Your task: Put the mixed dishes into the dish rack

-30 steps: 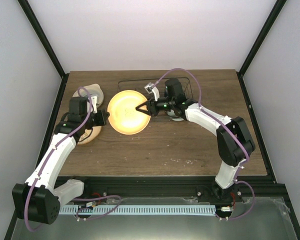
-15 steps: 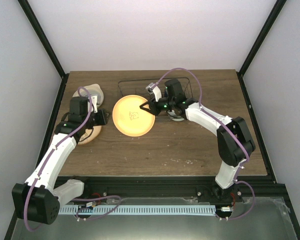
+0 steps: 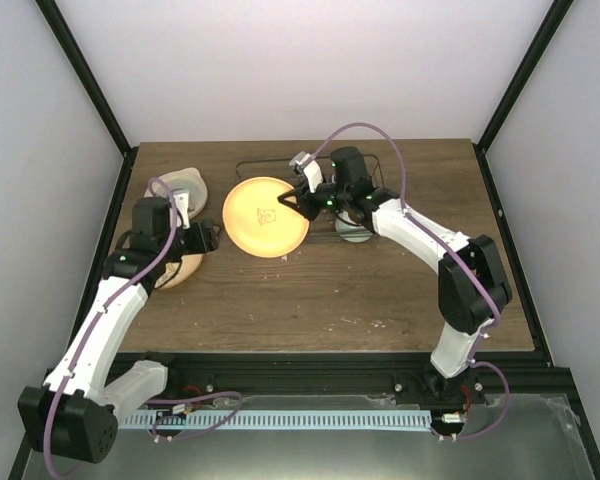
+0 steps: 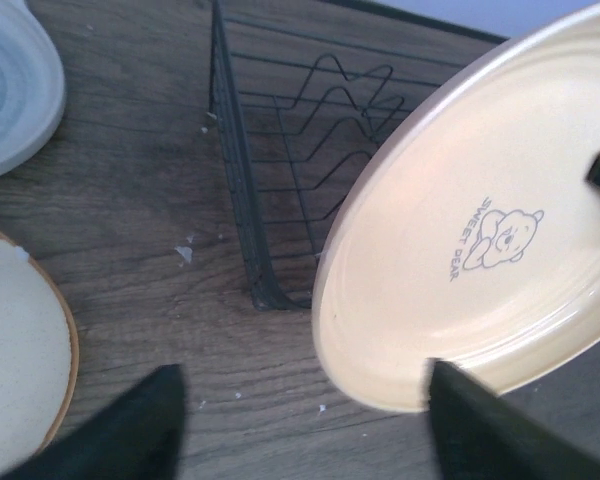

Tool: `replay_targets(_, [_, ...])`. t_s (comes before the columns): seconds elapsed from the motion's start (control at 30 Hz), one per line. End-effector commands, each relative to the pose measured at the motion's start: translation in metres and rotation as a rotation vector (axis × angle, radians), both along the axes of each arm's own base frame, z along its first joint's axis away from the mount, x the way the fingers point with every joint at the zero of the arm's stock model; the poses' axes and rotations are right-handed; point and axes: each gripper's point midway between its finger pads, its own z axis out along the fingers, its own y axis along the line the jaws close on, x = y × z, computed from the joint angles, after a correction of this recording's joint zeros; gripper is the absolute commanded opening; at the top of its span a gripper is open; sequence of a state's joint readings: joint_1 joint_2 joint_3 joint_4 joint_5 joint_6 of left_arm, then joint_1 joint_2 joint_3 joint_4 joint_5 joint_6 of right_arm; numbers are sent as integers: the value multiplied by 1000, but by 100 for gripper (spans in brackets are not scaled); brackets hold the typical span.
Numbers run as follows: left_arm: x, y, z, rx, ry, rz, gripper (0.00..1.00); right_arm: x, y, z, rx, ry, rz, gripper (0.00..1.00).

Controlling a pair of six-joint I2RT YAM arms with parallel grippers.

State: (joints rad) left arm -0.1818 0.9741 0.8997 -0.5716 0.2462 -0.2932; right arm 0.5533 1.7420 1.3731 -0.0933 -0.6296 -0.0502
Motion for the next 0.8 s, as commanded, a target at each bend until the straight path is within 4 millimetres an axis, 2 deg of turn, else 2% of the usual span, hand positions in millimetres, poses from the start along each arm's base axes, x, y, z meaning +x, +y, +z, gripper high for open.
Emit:
replay_targets(0.0, [-8,10,46,16,-118,34,99,10,-6,85,42,-310,-47,8])
replay_targets(0.13, [-12,9,57,8,-146,25,100,30,-17,112,40,-535,-132,8])
replay_targets(0.23, [-13,7,53,4,-138,13,100,45,-23,128,32,-668,-159,10])
replay_targets(0.3, [-13,7,49,8,-134,10,100,56,-27,132,6,-757,-174,11])
replay_targets(0.47, [-11,7,42,18,-130,7,100,70,-26,118,-87,-968,-162,17])
replay_targets(0.67, [-5,6,33,31,-112,-4,100,97,-30,98,-166,-1118,-163,17])
replay_targets(0.73, [-4,4,30,31,-107,-9,100,107,-31,92,-185,-1137,-167,13])
replay_targets(0.77, [-3,5,28,33,-103,-8,100,111,-31,94,-185,-1147,-172,4])
